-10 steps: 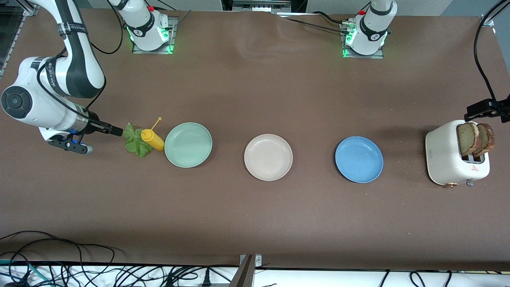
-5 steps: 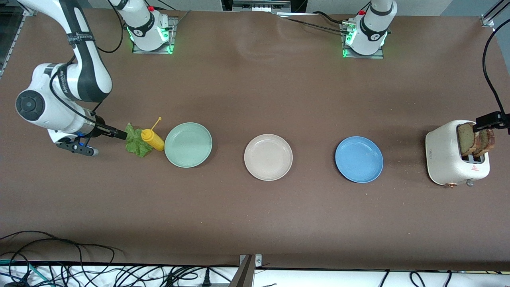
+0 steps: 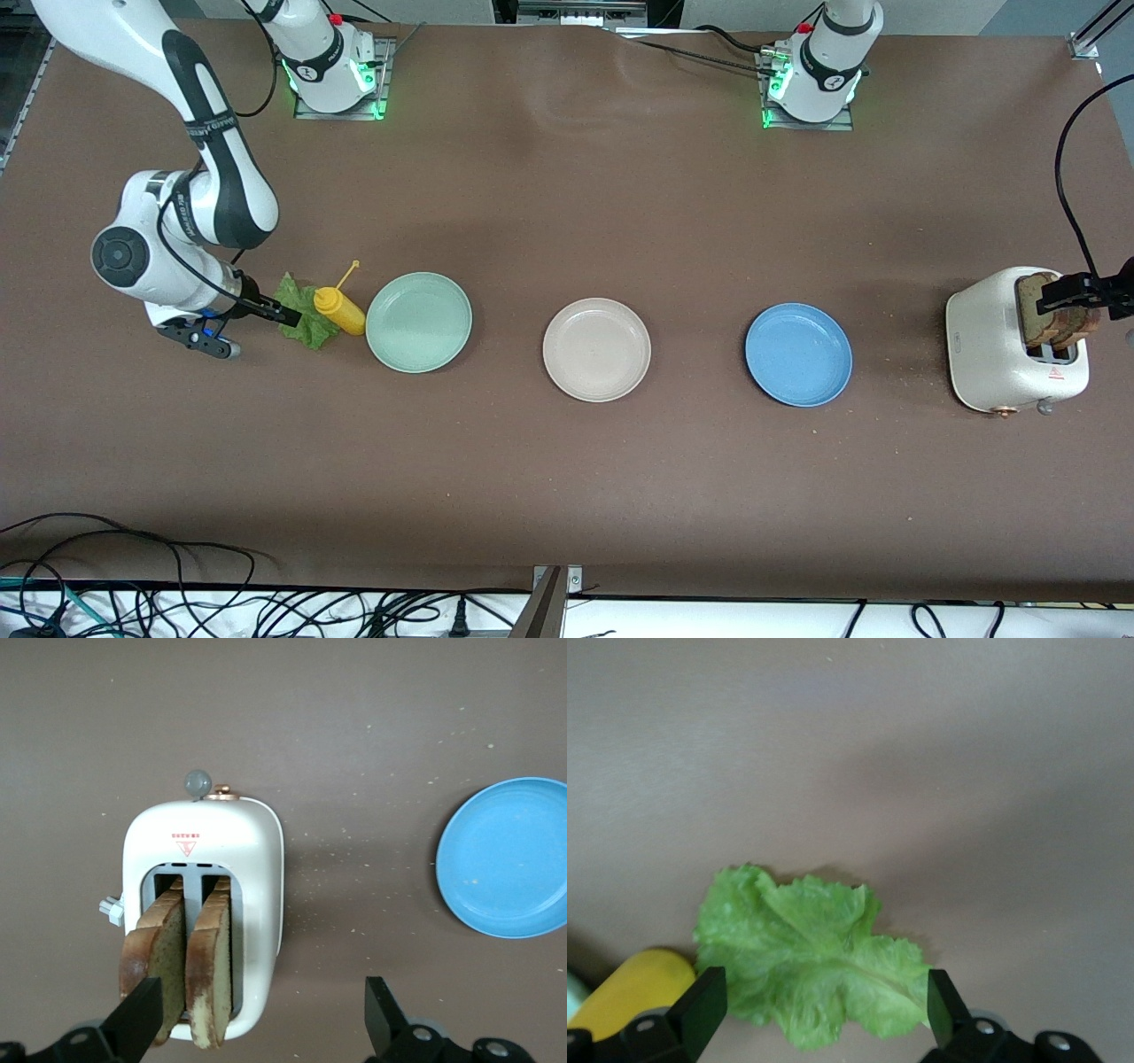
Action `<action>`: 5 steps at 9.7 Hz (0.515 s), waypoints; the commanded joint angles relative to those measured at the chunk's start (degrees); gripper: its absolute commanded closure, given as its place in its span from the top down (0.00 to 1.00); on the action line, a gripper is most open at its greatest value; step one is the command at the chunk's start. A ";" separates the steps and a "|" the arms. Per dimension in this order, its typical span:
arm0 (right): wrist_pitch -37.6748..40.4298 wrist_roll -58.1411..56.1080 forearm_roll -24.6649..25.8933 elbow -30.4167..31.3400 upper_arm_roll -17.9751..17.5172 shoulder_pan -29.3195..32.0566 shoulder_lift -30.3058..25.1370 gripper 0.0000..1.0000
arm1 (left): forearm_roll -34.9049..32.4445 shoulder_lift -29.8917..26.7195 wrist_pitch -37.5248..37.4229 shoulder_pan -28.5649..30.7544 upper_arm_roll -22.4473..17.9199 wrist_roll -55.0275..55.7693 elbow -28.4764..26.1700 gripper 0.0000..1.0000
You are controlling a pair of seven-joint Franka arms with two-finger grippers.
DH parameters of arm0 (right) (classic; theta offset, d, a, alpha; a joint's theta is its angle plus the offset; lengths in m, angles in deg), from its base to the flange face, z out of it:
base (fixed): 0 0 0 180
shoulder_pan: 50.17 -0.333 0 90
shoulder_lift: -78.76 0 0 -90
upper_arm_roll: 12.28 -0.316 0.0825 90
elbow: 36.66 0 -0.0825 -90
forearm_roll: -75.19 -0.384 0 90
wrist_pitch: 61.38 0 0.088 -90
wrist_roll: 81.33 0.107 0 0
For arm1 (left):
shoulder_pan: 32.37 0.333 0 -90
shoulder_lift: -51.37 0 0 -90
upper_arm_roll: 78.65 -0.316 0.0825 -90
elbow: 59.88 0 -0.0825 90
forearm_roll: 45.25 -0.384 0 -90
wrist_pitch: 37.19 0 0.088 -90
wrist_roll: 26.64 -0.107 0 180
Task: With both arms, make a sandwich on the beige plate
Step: 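Grasp the lettuce with the right gripper while the left gripper reaches the toaster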
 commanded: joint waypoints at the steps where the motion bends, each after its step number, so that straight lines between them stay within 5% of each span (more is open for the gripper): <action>1: -2.91 8.74 -1.51 0.11 -0.24 -0.25 1.90 1.00 | -1.40 -1.76 4.40 1.50 0.47 -1.63 -4.93 1.00; 5: -3.89 13.07 -4.06 0.45 -0.33 -0.25 3.75 1.00 | -1.39 -3.52 13.45 3.34 0.56 -1.81 -14.15 1.00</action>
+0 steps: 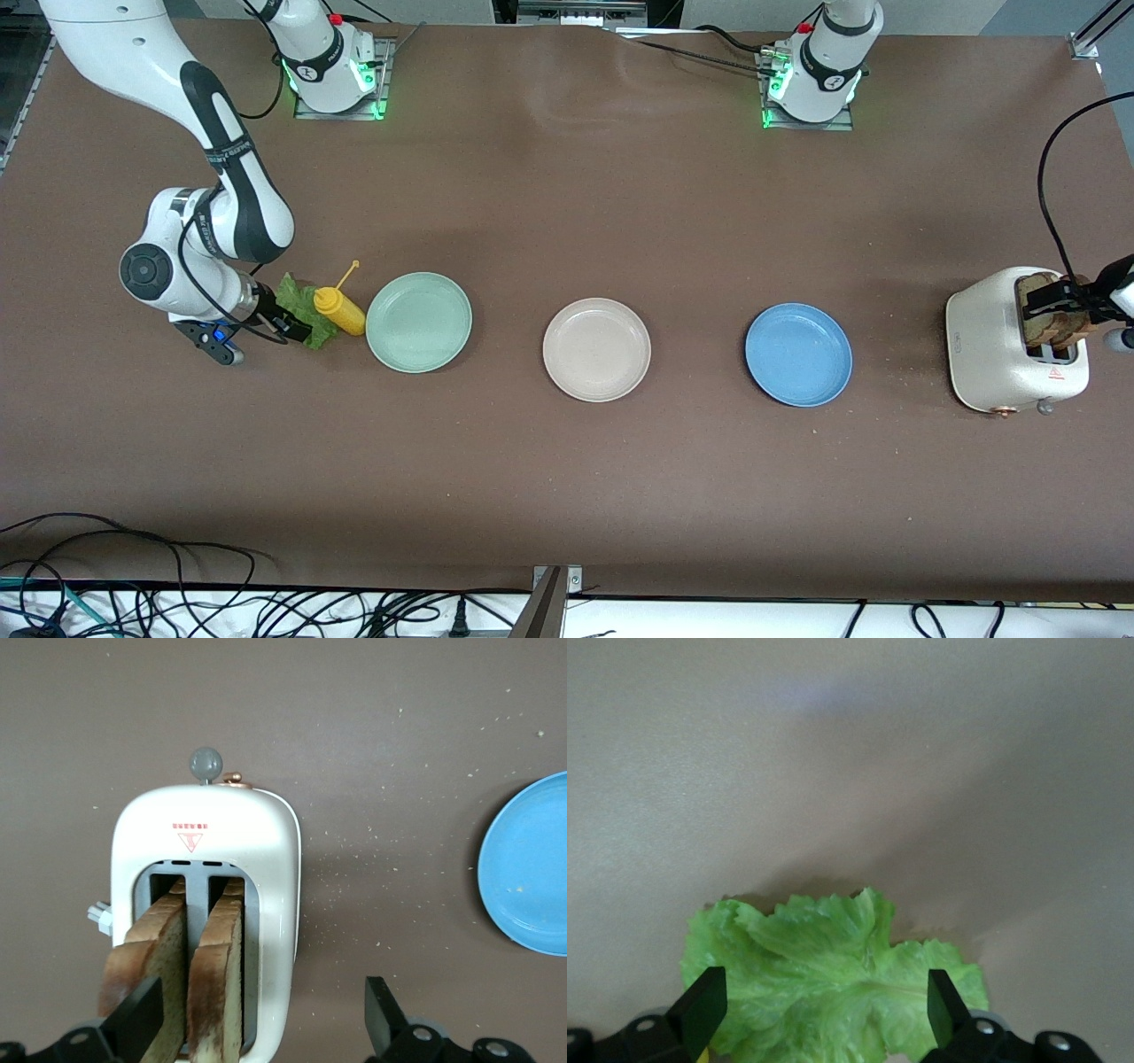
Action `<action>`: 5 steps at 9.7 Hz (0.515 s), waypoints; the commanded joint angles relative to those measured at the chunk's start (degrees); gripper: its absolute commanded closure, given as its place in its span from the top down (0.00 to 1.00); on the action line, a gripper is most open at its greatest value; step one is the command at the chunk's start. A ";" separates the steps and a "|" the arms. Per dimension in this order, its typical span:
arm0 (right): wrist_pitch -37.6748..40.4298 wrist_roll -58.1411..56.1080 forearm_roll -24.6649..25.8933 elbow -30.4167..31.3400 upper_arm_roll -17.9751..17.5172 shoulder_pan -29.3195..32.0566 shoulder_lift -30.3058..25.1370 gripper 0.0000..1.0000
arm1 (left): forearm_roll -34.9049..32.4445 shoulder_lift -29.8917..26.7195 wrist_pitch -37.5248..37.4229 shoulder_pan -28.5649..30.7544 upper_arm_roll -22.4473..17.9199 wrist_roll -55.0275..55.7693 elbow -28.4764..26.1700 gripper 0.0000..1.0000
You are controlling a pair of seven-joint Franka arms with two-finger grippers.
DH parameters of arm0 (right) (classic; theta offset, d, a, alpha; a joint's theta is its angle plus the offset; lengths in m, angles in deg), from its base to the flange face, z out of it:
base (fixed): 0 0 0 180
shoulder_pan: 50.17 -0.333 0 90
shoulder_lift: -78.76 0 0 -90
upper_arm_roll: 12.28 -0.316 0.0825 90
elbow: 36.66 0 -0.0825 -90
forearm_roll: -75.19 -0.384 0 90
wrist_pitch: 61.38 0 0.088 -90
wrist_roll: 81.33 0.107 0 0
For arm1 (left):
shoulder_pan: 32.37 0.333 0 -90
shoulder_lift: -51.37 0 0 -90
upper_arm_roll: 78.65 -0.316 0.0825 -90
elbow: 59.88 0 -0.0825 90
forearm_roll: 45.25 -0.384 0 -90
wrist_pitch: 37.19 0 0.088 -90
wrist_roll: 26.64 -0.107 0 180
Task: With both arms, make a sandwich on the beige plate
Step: 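Grasp the lettuce with the right gripper while the left gripper reaches the toaster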
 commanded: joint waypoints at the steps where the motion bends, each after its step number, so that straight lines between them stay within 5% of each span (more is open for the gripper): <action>1: -1.65 2.26 -1.05 1.06 -0.11 -0.15 0.44 1.00 | -1.39 -2.96 4.11 1.36 0.53 -1.04 -6.04 1.00; 4: -6.14 3.05 -1.05 3.70 -0.63 -0.15 1.06 1.00 | -1.39 -2.96 6.66 2.58 0.62 -1.74 -8.42 1.00; 5: -6.14 2.97 -1.05 3.70 -0.63 -0.15 1.06 0.93 | -1.31 -2.96 7.54 2.94 0.62 -2.88 -8.95 1.00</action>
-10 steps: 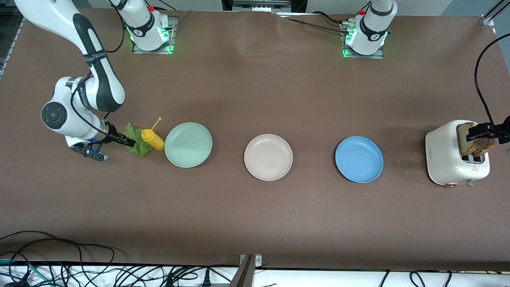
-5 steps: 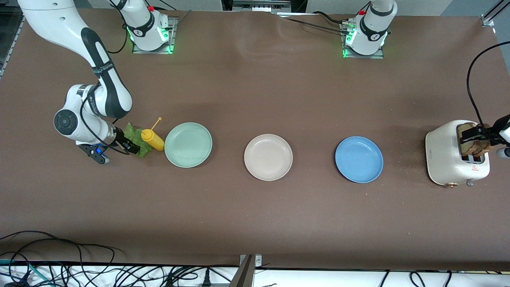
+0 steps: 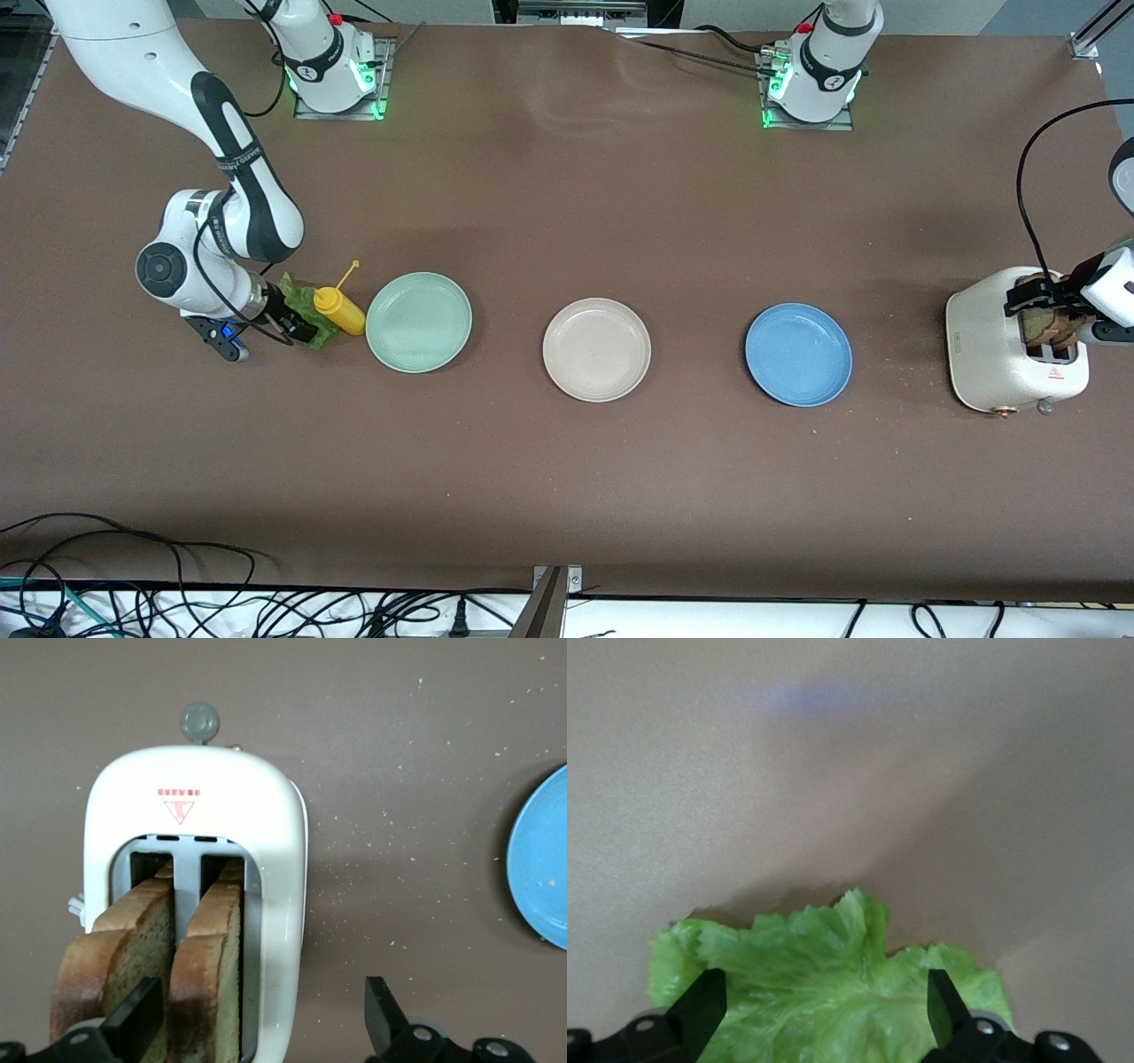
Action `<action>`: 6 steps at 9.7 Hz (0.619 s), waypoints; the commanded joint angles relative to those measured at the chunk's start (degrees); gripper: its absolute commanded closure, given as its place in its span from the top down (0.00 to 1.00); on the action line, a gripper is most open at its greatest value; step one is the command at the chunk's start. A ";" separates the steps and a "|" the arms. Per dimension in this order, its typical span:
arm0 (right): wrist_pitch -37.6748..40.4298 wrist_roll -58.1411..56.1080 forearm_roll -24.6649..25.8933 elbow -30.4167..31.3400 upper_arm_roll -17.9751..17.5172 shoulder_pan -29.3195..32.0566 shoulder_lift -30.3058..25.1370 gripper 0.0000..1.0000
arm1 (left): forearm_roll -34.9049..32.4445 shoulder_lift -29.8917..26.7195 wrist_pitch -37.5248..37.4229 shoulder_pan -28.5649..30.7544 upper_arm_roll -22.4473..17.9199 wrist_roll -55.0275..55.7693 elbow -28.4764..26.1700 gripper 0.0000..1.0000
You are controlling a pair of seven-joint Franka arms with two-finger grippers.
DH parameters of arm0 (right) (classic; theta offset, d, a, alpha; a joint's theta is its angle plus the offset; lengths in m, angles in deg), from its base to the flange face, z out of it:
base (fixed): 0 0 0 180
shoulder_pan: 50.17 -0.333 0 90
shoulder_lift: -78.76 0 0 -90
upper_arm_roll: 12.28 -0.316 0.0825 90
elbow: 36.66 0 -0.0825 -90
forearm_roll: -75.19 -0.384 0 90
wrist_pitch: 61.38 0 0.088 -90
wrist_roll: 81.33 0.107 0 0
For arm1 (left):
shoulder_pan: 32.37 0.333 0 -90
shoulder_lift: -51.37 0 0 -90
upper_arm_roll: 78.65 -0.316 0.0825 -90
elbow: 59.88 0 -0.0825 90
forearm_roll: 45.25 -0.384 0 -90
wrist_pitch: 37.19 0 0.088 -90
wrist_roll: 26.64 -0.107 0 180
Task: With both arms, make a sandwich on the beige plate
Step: 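Grasp the lettuce with the right gripper while the left gripper reaches the toaster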
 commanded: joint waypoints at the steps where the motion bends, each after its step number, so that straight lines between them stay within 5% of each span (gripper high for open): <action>1: -1.05 0.43 -0.87 0.96 -0.46 -0.10 -0.27 0.75 | -1.65 -1.93 1.79 1.63 0.58 -2.23 -2.74 1.00; 3: -1.05 -0.01 -0.78 0.70 -0.46 -0.10 -0.01 0.43 | -2.10 -1.93 1.79 2.15 0.49 -2.24 -3.36 0.90; 5: -1.05 -0.19 -0.78 0.52 -0.46 -0.18 0.78 0.19 | -2.88 -1.84 1.10 2.16 0.58 -2.93 -3.36 0.34; 6: -0.96 -0.27 -0.69 0.44 -0.46 -0.18 0.78 0.11 | -5.59 -1.84 0.48 2.07 0.76 -4.51 -3.27 0.17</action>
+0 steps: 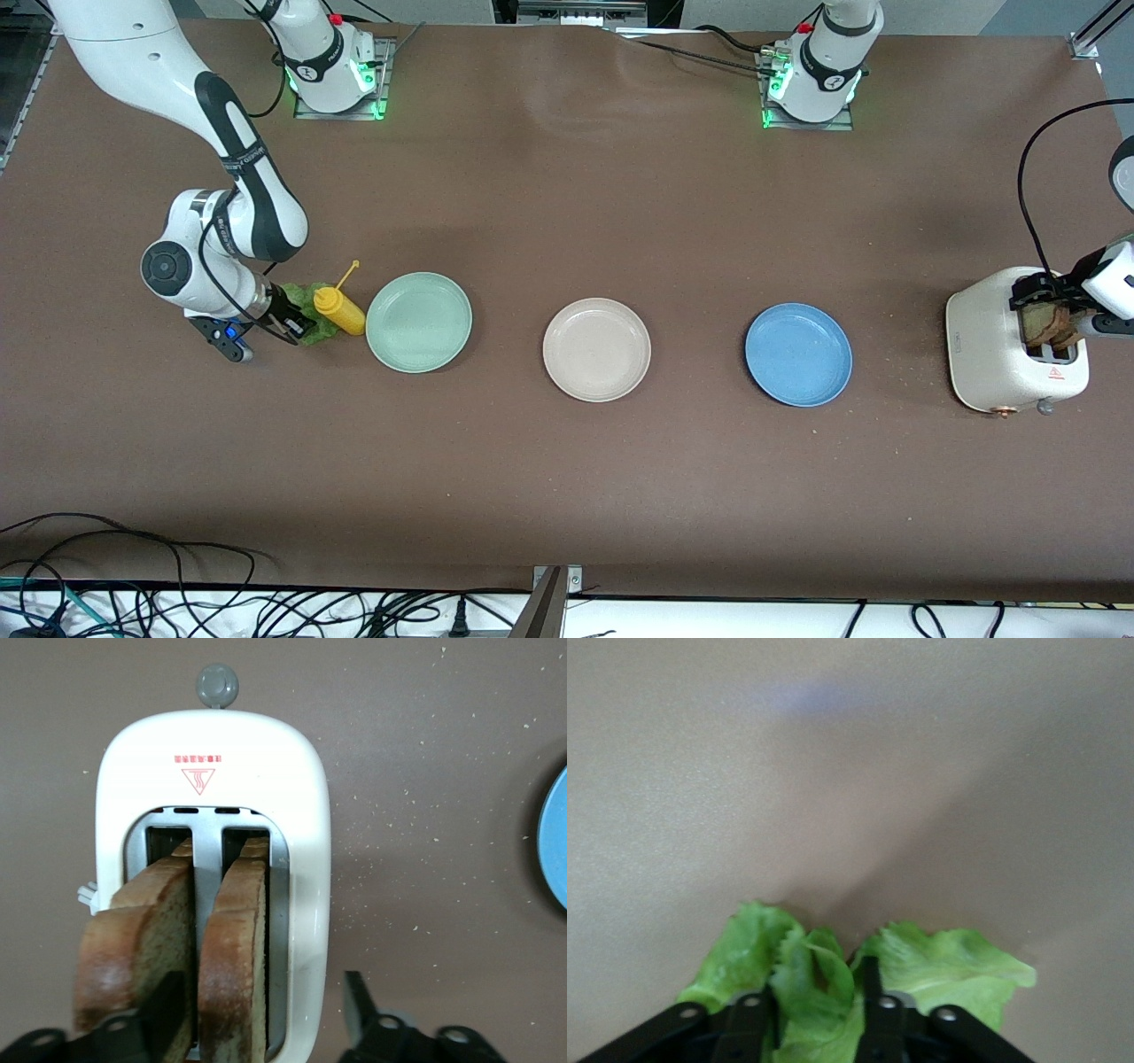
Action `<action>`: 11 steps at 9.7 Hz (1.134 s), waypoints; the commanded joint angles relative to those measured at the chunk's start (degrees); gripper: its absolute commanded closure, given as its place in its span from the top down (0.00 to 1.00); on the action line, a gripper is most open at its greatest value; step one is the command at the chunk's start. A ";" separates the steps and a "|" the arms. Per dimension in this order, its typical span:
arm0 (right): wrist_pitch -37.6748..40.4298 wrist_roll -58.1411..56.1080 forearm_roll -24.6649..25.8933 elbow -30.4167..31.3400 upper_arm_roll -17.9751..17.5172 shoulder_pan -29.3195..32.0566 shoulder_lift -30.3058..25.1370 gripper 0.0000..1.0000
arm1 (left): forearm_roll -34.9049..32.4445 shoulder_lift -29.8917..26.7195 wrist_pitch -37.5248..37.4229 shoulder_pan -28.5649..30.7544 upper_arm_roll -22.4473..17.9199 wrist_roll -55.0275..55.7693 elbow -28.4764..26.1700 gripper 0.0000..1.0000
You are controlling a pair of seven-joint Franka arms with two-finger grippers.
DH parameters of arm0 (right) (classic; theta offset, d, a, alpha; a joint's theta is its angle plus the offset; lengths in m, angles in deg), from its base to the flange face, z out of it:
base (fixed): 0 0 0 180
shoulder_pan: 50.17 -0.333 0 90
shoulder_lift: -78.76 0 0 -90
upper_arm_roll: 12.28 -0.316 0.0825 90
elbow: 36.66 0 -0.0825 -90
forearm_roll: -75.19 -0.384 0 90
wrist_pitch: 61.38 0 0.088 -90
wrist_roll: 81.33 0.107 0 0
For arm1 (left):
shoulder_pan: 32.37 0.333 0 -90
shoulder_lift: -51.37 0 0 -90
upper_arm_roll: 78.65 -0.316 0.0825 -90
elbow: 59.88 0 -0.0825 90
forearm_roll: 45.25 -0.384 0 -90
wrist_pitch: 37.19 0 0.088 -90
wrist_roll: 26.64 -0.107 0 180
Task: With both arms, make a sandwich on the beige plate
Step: 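Lift the lettuce with the right gripper while the left gripper pulls bread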
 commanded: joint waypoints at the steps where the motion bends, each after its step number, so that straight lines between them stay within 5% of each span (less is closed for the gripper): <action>1: -0.19 -0.51 -0.67 0.32 -0.03 -0.11 0.97 0.08 | -3.83 -1.69 -1.10 0.38 0.74 -2.08 -1.06 0.00; 4: 2.43 -2.00 -0.40 -1.52 -0.11 -0.11 -0.25 0.04 | -3.84 -1.60 -1.72 0.20 0.92 -2.08 1.39 0.00; 6: 7.96 -5.42 -0.32 -4.68 0.41 -0.03 -1.22 0.04 | -2.79 -1.34 -12.47 -0.33 1.53 -2.08 10.58 0.00; 11: 34.20 -12.54 0.30 -23.45 3.39 0.06 -3.07 0.04 | 10.36 -0.81 -24.83 -0.24 5.05 -1.82 23.63 0.00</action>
